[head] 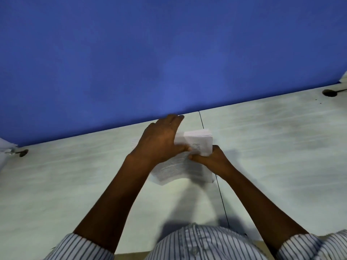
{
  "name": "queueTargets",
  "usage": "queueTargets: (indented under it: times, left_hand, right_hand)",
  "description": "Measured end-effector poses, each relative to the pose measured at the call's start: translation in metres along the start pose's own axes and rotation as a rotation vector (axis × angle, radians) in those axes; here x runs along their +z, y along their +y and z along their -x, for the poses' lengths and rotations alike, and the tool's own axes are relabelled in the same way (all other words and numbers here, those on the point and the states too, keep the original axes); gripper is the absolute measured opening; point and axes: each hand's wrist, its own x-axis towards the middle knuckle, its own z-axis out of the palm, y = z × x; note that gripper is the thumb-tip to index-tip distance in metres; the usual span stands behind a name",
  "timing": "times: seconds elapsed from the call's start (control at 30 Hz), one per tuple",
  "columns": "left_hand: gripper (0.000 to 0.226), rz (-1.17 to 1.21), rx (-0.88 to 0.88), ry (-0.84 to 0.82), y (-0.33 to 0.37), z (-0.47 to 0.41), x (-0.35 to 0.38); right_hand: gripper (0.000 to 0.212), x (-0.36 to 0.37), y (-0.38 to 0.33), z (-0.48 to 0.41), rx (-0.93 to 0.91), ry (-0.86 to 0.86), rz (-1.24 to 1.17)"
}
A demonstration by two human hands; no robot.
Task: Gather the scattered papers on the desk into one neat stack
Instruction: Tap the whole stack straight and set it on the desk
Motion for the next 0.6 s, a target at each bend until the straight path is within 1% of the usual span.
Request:
queueTargets:
  times: [0.07,0.17,0.2,0.27,0.33,0.4,0.47,0.53,0.6]
  left_hand:
    - [0.099,0.012,0.017,-0.019,0.010,-0.004,0.001]
    - [0.095,-0.038,-0.025,-0.118,0.017,-0.009,0.010]
    - [0.096,-0.047,-0.041,-0.127,0.018,-0.010,0.011]
    - [0.104,-0.024,-0.048,-0.111,0.018,-0.012,0.008]
    - [0.109,0.019,-0.024,-0.012,0.022,-0.012,0.006]
    - [0.108,0.068,-0.023,0.061,0.031,-0.010,0.007]
    - [0.105,0.042,-0.034,0.023,0.042,-0.009,0.013]
    - [0.099,-0.010,-0.054,-0.030,0.048,-0.009,0.017]
    - [0.100,0.004,-0.068,-0.045,0.046,-0.009,0.014]
  right_hand:
    - [0.023,0.001,0.001,0.000,-0.008,-0.004,0.009]
    - [0.026,0.001,0.002,0.000,0.003,-0.027,0.016]
    - [0.026,-0.001,0.001,0.001,0.002,-0.036,0.013]
    - [0.024,-0.003,0.003,-0.001,0.014,-0.056,0.027]
    - [0.023,-0.003,0.004,-0.005,0.035,-0.053,0.063]
    - [0.028,-0.001,0.007,-0.009,0.051,-0.053,0.087]
    - [0.040,0.000,0.008,-0.013,0.037,-0.101,0.105]
    - [0.038,-0.002,0.004,-0.014,0.041,-0.143,0.142]
    - [0.042,-0.004,0.001,-0.015,0.057,-0.128,0.210]
